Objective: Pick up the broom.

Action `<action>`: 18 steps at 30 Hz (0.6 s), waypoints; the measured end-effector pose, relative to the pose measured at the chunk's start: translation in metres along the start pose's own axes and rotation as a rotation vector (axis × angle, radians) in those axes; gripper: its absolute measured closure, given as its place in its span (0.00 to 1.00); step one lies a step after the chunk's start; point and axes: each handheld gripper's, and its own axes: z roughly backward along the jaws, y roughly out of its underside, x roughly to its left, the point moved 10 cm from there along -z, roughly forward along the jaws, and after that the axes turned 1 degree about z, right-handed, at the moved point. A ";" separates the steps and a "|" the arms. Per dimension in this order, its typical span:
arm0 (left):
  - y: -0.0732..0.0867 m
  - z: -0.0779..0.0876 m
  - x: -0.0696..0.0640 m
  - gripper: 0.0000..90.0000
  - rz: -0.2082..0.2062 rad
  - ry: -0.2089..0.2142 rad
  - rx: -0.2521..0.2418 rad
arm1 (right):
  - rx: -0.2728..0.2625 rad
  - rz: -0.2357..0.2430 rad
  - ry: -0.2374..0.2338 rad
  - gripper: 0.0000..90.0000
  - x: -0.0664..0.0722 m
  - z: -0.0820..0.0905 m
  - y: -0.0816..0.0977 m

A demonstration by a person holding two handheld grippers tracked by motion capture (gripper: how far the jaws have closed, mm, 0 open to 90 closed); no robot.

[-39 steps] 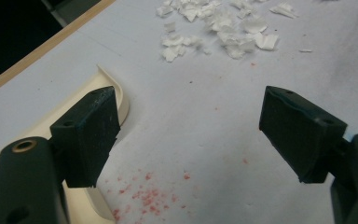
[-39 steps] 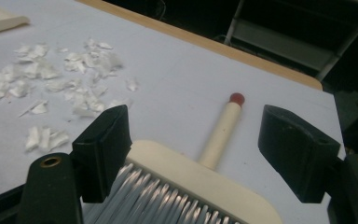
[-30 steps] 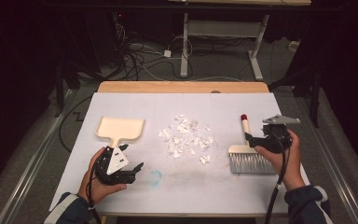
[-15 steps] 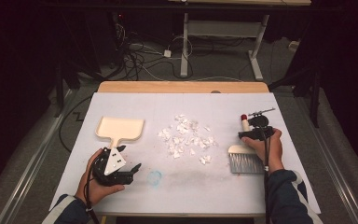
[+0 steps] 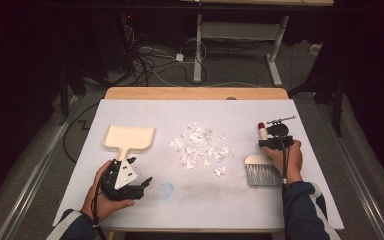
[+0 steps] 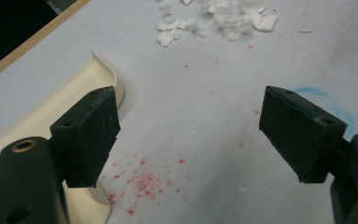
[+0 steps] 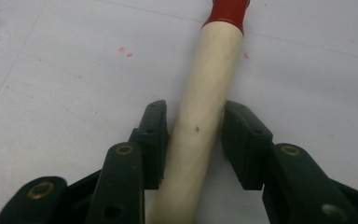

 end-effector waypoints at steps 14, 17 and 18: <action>0.002 0.001 -0.001 0.22 -0.007 0.000 0.012 | -0.058 0.027 -0.008 0.78 -0.003 0.004 -0.001; 0.002 0.001 0.000 0.22 -0.002 -0.001 0.010 | -0.108 0.019 -0.011 0.79 -0.006 0.016 -0.005; 0.002 0.002 0.000 0.22 0.000 -0.001 0.009 | -0.129 0.013 -0.022 0.79 -0.007 0.020 -0.006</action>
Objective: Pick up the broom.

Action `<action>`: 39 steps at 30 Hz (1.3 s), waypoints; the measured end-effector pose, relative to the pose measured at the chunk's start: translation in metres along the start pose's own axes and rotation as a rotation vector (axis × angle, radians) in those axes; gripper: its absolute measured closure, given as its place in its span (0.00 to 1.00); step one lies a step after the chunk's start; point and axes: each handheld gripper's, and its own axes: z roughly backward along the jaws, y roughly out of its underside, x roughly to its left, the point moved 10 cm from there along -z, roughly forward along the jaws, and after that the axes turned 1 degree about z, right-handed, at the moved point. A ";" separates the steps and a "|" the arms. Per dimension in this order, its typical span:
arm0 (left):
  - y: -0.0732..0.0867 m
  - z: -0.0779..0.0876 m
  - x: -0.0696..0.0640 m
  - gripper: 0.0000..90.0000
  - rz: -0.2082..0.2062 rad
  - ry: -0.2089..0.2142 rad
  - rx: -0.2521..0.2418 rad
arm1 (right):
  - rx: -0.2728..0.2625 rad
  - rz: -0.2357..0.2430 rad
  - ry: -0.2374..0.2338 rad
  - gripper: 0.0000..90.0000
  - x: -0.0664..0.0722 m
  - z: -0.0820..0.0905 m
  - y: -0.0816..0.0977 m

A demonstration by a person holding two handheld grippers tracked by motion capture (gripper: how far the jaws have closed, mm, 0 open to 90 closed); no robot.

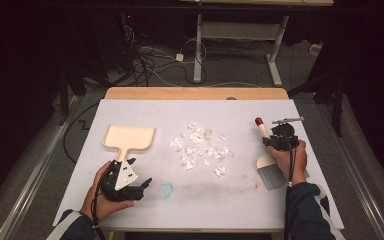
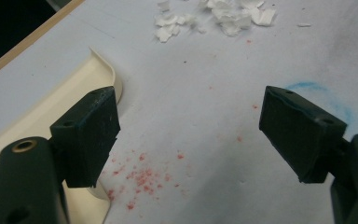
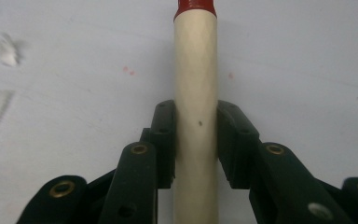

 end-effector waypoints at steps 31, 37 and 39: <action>-0.180 -0.033 -0.127 0.28 0.147 0.427 -0.278 | -0.505 0.156 -0.160 0.79 0.116 0.142 -0.055; -0.193 -0.048 -0.138 0.33 0.163 0.444 -0.279 | -0.542 0.197 -0.174 0.79 0.145 0.150 -0.053; -0.194 -0.053 -0.140 0.36 0.161 0.441 -0.272 | -0.549 0.219 -0.177 0.79 0.153 0.152 -0.052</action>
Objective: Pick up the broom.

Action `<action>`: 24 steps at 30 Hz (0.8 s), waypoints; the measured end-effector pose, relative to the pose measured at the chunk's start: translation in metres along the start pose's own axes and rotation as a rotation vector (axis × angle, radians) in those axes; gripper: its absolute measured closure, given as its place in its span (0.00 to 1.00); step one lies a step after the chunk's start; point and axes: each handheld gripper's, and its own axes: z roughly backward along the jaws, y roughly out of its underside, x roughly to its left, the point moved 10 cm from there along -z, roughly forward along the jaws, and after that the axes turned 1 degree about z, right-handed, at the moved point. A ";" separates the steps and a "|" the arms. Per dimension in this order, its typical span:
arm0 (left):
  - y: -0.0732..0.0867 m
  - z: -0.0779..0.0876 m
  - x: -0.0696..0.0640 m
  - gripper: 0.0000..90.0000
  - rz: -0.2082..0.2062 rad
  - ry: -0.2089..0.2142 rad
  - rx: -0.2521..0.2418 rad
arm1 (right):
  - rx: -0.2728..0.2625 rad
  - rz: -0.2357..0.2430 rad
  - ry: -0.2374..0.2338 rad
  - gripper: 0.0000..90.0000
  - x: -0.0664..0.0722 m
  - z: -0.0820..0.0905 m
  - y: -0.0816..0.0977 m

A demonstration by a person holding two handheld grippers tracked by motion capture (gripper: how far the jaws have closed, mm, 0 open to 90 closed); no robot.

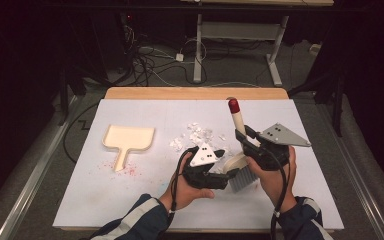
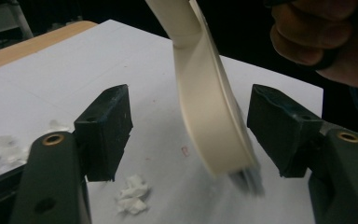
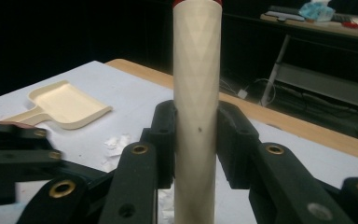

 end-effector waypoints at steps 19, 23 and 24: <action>0.009 0.019 0.013 0.70 -0.103 0.063 0.047 | -0.058 0.049 -0.171 0.73 0.033 0.017 -0.013; 0.012 0.026 0.016 0.73 -0.133 0.060 0.073 | -0.047 0.130 -0.270 0.67 0.036 0.024 -0.009; 0.014 0.027 0.015 0.73 -0.145 0.066 0.086 | -0.031 0.148 -0.287 0.64 0.037 0.024 -0.006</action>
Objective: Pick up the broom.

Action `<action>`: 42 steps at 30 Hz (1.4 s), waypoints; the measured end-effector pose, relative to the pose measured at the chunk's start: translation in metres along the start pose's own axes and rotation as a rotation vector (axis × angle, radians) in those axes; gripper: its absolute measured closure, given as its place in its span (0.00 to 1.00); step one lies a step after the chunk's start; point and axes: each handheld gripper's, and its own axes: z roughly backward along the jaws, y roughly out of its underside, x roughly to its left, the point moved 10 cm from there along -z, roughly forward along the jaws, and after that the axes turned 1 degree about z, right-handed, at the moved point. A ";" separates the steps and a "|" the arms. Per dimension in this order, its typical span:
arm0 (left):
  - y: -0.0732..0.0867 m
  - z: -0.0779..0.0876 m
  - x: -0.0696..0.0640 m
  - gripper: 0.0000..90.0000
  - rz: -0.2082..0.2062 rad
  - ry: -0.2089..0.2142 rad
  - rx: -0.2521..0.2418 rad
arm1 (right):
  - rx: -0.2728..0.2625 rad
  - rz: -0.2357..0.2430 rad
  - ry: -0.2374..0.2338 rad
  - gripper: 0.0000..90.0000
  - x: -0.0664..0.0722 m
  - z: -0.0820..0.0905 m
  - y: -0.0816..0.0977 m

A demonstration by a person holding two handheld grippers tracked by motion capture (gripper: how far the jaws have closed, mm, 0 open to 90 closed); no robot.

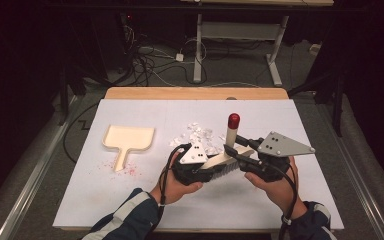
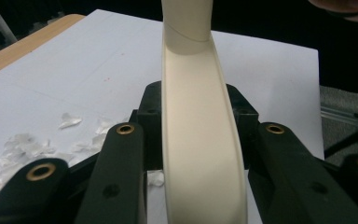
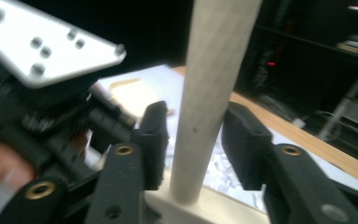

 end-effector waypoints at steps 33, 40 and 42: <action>0.037 0.017 -0.028 0.65 -0.161 0.216 0.119 | 0.293 0.281 -0.565 0.75 0.054 -0.022 0.101; 0.031 0.038 0.003 0.40 -0.129 0.017 0.076 | 0.283 0.230 -0.483 0.75 0.038 -0.020 0.096; 0.030 0.047 0.014 0.35 -0.121 -0.047 0.063 | 0.275 0.215 -0.455 0.75 0.032 -0.019 0.094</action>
